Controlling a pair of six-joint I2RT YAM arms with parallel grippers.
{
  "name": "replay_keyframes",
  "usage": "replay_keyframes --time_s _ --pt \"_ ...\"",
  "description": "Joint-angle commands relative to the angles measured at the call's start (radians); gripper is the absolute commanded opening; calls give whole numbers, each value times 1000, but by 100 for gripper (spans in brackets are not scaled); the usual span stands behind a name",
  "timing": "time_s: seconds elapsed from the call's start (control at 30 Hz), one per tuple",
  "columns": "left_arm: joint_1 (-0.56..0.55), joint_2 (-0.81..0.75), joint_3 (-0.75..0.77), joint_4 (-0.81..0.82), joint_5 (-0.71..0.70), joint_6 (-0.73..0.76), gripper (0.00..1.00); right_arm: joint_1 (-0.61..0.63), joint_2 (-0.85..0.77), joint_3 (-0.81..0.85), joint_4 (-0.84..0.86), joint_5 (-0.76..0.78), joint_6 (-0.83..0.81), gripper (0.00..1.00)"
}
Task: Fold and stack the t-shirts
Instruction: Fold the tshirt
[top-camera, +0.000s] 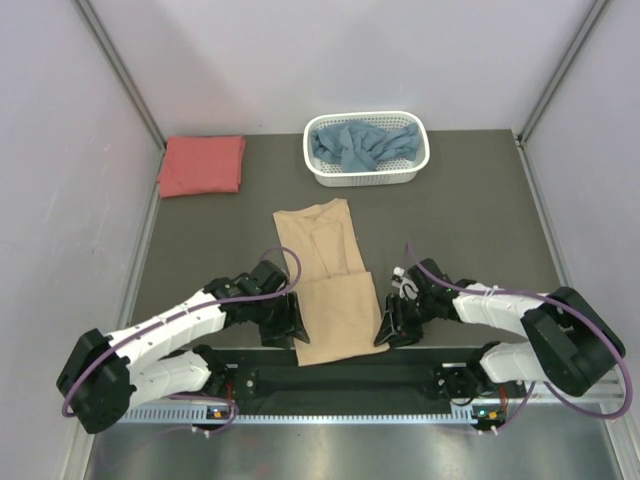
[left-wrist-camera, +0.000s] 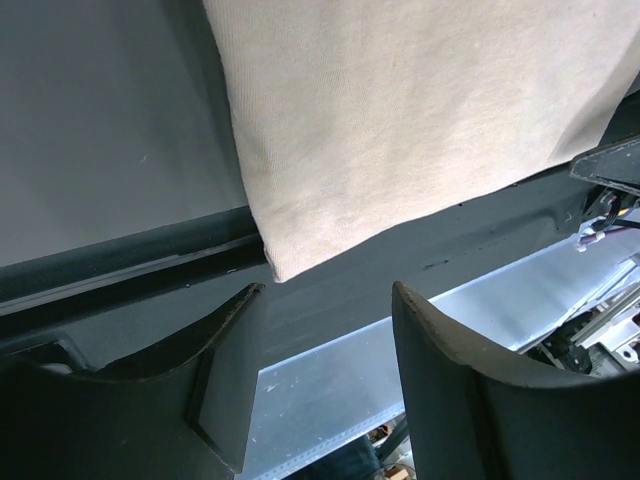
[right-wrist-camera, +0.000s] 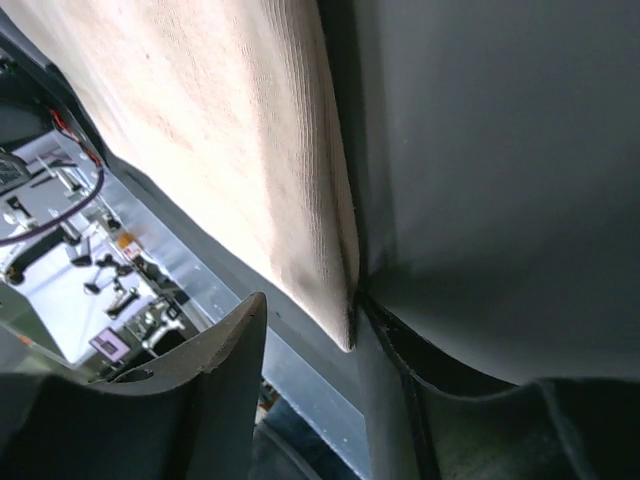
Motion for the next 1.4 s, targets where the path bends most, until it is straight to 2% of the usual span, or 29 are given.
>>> replay_keyframes --time_s 0.0,0.17,0.23,0.27,0.37,0.47,0.6,0.77,0.97,1.07,1.17,1.37 --pt "-3 -17 22 -25 11 -1 58 -8 -9 -10 41 56 64 41" --pt "-3 5 24 -25 20 3 58 -11 -18 -12 30 80 59 39" --pt "-3 12 24 -25 25 5 58 -15 -11 -14 36 82 59 33" --pt "-3 17 20 -27 23 3 58 -15 -8 -15 40 82 63 26" --pt "-3 29 11 -19 34 -6 59 -15 -12 -15 52 74 71 13" --pt "-3 64 -16 1 60 -21 59 -17 -15 -12 61 60 77 8" --pt "-7 100 -47 71 89 -47 56 -17 -1 -14 73 48 73 6" --pt "-17 121 -72 111 54 -62 56 -19 -1 -23 89 33 73 6" --pt "-65 153 -150 306 57 -73 59 -20 -3 -36 112 23 80 5" --pt "-89 176 -167 334 48 -67 60 -22 -3 -41 121 14 83 5" --pt "-120 158 -180 341 0 -61 61 -23 -1 -43 125 13 85 5" --pt "-120 124 -246 415 0 -78 61 -26 6 -43 141 10 91 4"
